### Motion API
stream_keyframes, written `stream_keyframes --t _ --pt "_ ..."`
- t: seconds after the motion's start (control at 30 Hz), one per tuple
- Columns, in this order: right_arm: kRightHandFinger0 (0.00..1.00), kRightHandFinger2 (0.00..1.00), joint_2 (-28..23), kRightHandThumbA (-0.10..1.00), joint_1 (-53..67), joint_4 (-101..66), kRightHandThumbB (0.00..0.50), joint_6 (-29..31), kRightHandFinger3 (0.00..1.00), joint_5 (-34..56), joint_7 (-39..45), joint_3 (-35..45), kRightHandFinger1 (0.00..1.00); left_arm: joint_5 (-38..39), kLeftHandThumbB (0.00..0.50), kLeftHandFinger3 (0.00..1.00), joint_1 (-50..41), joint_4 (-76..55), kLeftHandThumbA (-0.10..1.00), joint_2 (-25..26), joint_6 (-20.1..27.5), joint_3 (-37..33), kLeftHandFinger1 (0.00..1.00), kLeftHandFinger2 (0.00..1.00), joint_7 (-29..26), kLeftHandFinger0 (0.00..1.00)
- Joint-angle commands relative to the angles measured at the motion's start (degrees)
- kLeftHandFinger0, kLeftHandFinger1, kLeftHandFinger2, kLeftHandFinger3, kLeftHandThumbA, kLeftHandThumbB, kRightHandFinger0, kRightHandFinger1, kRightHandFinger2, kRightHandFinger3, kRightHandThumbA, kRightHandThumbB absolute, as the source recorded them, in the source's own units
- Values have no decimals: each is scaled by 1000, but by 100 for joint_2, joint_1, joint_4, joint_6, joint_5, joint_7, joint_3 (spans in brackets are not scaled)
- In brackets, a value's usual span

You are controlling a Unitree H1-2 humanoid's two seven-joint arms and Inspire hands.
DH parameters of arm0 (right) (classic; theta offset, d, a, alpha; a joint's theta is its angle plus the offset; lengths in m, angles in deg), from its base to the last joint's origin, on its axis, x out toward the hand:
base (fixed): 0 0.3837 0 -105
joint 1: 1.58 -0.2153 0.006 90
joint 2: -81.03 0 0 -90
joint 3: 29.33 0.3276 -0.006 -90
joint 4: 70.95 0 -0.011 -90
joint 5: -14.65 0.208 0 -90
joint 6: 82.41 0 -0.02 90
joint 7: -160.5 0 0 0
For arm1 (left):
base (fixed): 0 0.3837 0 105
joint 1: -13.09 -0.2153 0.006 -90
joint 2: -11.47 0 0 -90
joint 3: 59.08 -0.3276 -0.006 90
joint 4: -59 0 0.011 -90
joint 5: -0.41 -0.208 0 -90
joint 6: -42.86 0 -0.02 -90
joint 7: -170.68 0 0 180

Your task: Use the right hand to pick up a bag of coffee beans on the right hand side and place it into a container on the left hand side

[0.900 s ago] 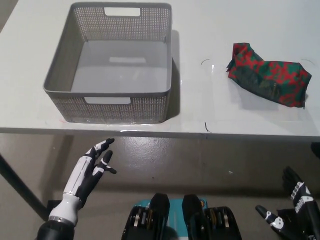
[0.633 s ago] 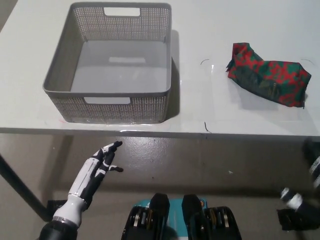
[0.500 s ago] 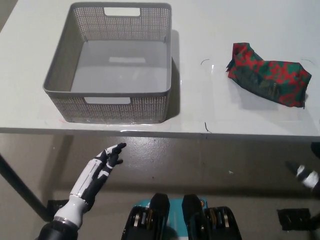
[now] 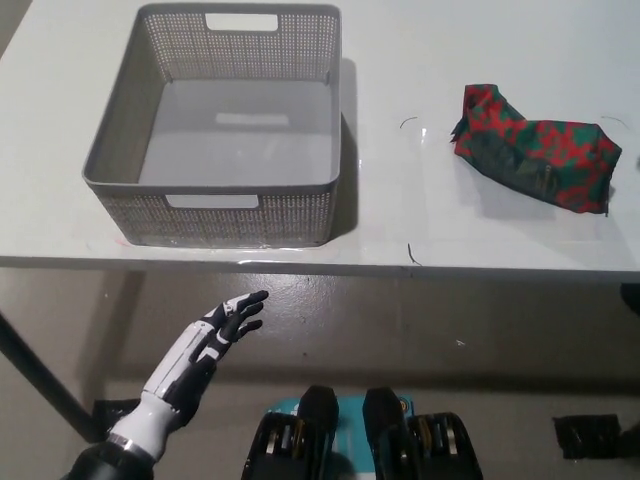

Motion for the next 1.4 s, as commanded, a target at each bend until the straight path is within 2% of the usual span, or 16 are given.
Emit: stream_keyframes --t 0.0,0.07,0.13,0.23,0.33,0.4,0.5,0.73,0.83,0.93,1.03,1.37 --pt "1000 1000 -561 1000 -1006 175 345 -809 1000 -445 483 -282 1000 64 500 1000 -59 -234 865 211 165 -11 1000 1000 240 1000" --pt "1000 1000 -792 988 -1391 366 336 -1041 1000 -779 669 -578 1000 19 500 1000 -93 -232 868 264 223 -31 1000 1000 253 1000" --pt "1000 1000 -1020 1000 -1818 605 361 -1248 1000 -1009 912 -910 1000 24 500 1000 -119 -234 864 270 215 -17 1000 1000 231 1000" --pt "1000 1000 -1167 939 -2542 1099 405 -1591 1000 -1110 1279 -1385 1000 -19 500 1000 -159 -233 872 315 269 -33 1000 1000 261 1000" --pt "1000 1000 -1274 927 -2952 1390 429 -1904 1000 -1213 1602 -1761 1000 1 500 1000 -279 -256 865 303 302 -35 1000 1000 279 1000" --pt "1000 1000 -1336 874 -3291 1859 445 -1969 1000 -1253 1898 -2105 1000 -32 500 1000 -440 -290 864 253 357 -70 1000 1000 266 998" --pt "1000 1000 -1342 805 -3729 2558 496 -2038 1000 -1334 2288 -2565 1000 -12 500 1000 -480 -275 862 229 356 -93 1000 1000 274 960" --pt "1000 1000 -1197 777 -4385 3958 500 -2126 1000 -1757 3095 -3692 1000 1 500 1000 -553 -248 865 233 487 -127 1000 1000 296 947" --pt "1000 1000 -1109 735 -4500 4226 500 -2167 1000 -1852 3293 -3920 1000 22 500 1000 -553 -231 859 222 505 -115 1000 1000 301 945" --pt "1000 1000 -1009 738 -4602 4648 500 -2160 1000 -1892 3496 -4178 1000 61 500 1000 -569 -247 846 211 444 -99 1000 1000 298 943" --pt "1000 1000 -939 712 -4632 4876 500 -2167 1000 -1984 3661 -4277 1000 60 500 1000 -566 -213 852 226 515 -107 1000 1000 333 945" --pt "1000 1000 -919 735 -4425 5000 500 -2127 1000 -2027 3888 -4313 1000 -1 500 1000 -572 -224 848 246 470 -116 1000 1000 307 952"
